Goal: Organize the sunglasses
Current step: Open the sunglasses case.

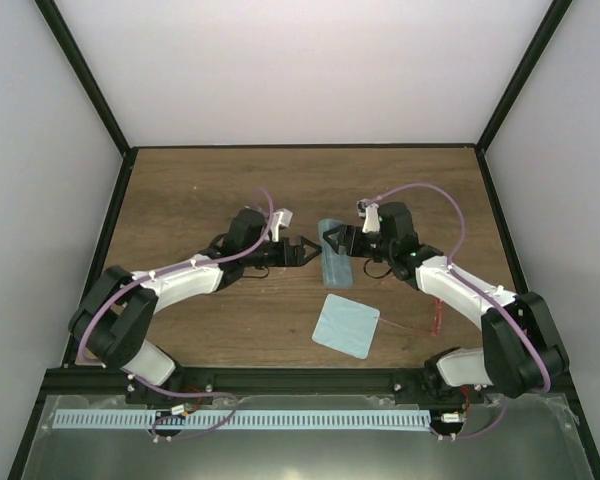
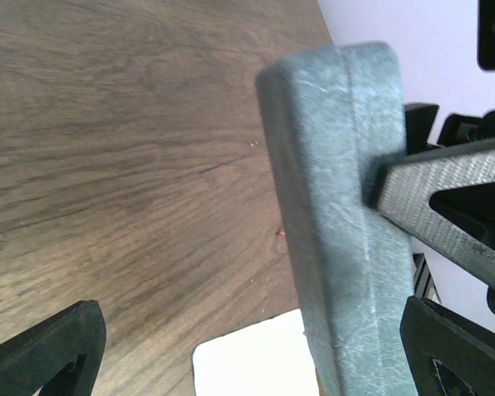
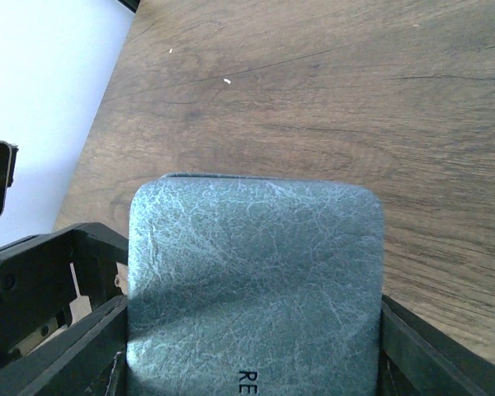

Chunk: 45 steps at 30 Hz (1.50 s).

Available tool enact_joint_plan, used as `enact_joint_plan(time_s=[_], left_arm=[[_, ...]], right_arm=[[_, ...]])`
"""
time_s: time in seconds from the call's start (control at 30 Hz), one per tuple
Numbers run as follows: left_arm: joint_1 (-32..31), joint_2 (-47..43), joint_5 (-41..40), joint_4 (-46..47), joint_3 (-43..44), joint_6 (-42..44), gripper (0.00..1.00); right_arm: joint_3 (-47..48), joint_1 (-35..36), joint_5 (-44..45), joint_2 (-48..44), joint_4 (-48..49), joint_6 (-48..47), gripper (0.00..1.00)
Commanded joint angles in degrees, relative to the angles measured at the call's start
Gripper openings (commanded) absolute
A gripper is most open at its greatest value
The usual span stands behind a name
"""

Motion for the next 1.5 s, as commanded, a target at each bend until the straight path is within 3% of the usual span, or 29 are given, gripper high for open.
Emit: enact_joint_plan(time_s=[0.0,0.7,1.47], left_arm=[[-2.83,0.21,-2.70,-3.29,3.51,3.89,1.00],[-2.64,4.13,-13.13,-8.60,5.31,5.32,1.00],[-1.91,6.18,-18.54,-13.42,7.16,5.87,1.00]], right_arm=[[0.94,-0.58,-2.05,-0.76,2.88,-0.79,0.62],[0.10,-0.67,-7.19,-1.93,4.16,-0.59,0.62],[0.31,-0.84,-10.00,-0.49,4.81,-0.83,0.62]])
